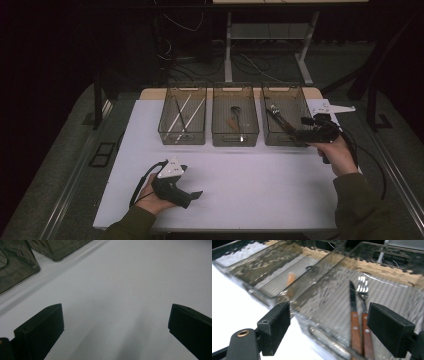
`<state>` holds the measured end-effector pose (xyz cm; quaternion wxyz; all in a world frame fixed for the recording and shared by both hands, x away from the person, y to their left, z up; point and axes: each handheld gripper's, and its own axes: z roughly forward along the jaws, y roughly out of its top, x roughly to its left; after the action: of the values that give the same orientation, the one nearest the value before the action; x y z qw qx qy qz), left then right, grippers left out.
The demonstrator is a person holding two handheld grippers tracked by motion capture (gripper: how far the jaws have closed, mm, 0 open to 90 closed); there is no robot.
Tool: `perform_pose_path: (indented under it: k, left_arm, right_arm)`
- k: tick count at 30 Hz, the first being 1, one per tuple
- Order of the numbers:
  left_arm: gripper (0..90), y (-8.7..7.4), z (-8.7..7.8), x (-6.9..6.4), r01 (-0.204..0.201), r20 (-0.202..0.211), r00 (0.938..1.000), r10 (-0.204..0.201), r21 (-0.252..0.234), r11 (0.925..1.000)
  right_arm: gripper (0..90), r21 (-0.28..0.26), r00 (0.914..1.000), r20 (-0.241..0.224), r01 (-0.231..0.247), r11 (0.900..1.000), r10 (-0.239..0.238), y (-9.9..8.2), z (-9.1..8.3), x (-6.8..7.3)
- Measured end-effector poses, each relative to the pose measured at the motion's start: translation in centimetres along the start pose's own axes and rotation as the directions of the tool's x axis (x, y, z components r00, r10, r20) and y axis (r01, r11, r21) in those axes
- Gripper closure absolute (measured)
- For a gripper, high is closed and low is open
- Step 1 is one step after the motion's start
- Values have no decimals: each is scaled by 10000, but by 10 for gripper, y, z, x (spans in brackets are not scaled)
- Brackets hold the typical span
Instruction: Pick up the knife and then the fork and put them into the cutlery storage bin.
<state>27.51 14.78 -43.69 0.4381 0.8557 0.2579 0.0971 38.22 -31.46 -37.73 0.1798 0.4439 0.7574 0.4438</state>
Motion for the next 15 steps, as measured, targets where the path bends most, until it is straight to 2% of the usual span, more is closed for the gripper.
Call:
perform_pose_path:
  k: [3, 6, 10, 15]
  left_arm:
    - [0, 0, -1, 1, 17, -17, 10000, -17, -7, 10000]
    - [0, -1, -1, 1, 79, -19, 10000, -80, -78, 9999]
    - [0, -1, -2, 2, 53, -27, 10000, -53, -45, 10000]
    - [0, -1, -2, 2, 68, -31, 10000, -68, -62, 10000]
  right_arm:
    - [178, -72, 9992, -301, 241, 9997, -243, -7, -4, 11]
    - [178, -228, 9984, -478, 285, 9993, -295, -12, -8, 19]
    - [178, -473, 9974, -634, 299, 9984, -329, -19, -13, 29]
    - [178, -442, 9952, -758, 588, 9973, -620, -32, -17, 40]
